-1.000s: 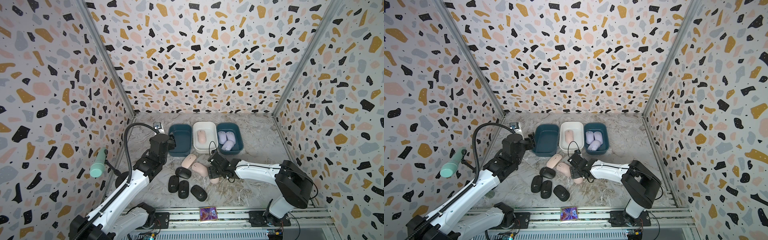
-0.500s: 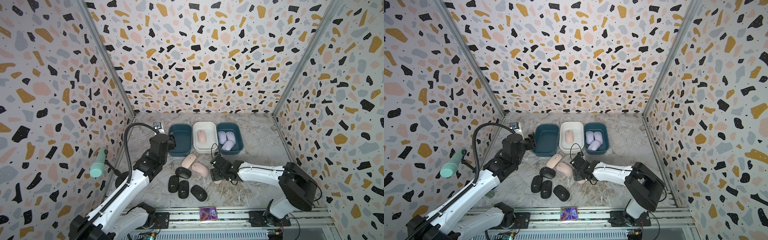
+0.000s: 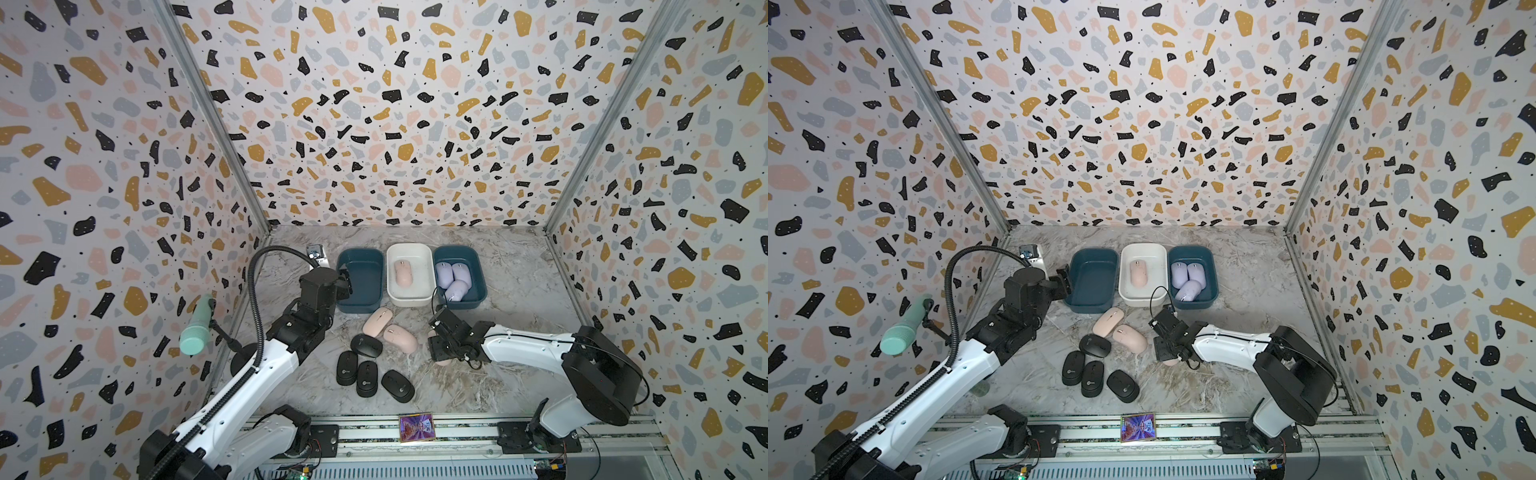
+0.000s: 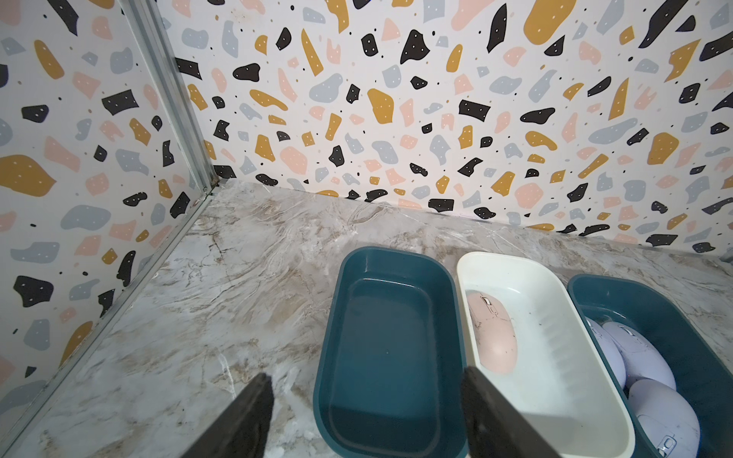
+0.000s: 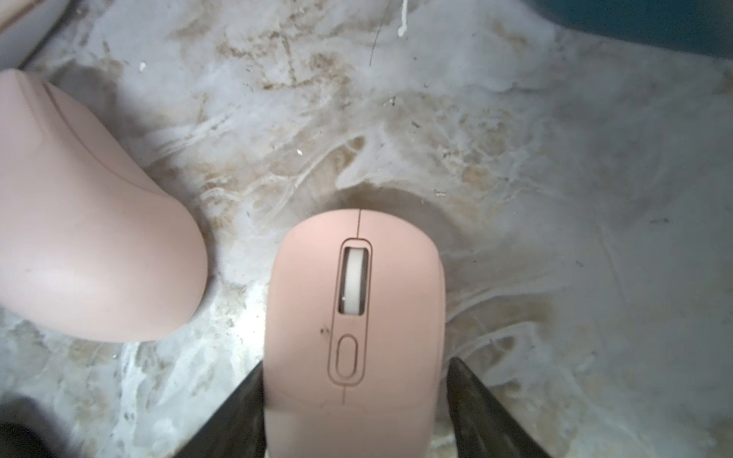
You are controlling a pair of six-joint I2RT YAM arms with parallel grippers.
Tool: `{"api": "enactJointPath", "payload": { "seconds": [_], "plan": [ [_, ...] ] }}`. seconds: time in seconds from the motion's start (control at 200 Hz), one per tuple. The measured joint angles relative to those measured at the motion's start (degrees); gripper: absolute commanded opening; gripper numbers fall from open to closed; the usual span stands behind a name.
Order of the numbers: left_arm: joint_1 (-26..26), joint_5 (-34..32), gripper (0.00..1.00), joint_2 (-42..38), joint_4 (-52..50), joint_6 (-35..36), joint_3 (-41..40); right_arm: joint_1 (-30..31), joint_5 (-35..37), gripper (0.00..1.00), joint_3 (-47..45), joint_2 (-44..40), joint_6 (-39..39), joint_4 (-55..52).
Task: Place the mice by color into the storage box
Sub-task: Pick up the mouse from the center of the board.
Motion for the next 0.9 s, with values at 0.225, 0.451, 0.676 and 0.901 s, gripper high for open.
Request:
{"api": "enactJointPath", "payload": {
  "seconds": [0.225, 0.451, 0.676, 0.901],
  "plan": [
    [0.0, 0.0, 0.73, 0.0, 0.0, 0.0, 0.0, -0.2, -0.4, 0.68, -0.1, 1.5, -0.1, 1.7],
    [0.0, 0.1, 0.73, 0.2, 0.0, 0.0, 0.0, -0.4, -0.4, 0.59, -0.7, 1.8, -0.2, 3.8],
    [0.0, 0.2, 0.73, 0.2, 0.3, 0.0, -0.9, -0.5, -0.5, 0.54, -0.7, 1.9, -0.1, 4.4],
    [0.0, 1.4, 0.73, 2.8, -0.3, 0.6, -1.0, -1.0, -0.9, 0.54, -0.2, 1.6, -0.2, 3.5]
  ]
}}
